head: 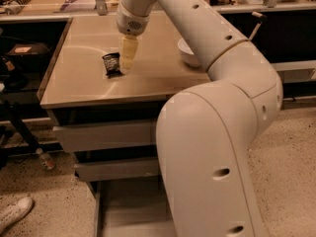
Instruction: Place rxbar chocolate into bottom drawer
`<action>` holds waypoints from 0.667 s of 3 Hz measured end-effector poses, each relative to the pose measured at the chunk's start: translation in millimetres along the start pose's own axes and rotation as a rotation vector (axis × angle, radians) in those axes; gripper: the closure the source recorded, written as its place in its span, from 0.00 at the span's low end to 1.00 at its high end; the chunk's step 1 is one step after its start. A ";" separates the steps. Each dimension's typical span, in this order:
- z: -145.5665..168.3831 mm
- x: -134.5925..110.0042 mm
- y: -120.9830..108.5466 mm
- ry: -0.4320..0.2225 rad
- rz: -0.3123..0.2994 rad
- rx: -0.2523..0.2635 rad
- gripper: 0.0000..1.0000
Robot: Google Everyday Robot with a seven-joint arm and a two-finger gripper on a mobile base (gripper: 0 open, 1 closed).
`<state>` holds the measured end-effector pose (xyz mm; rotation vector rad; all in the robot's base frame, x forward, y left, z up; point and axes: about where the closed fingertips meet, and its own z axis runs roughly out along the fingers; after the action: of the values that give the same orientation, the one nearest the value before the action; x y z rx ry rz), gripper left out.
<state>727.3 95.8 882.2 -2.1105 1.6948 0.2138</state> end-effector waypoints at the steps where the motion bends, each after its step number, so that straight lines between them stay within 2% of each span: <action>1: 11.9 -6.6 -10.6 -0.011 -0.016 -0.017 0.00; 2: 22.4 -12.2 -16.5 -0.022 -0.026 -0.034 0.00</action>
Offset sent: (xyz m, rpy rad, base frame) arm 0.0313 0.0238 -0.0030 -0.0108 0.0661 0.0704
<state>743.3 118.8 870.3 -2.1460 1.6619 0.2590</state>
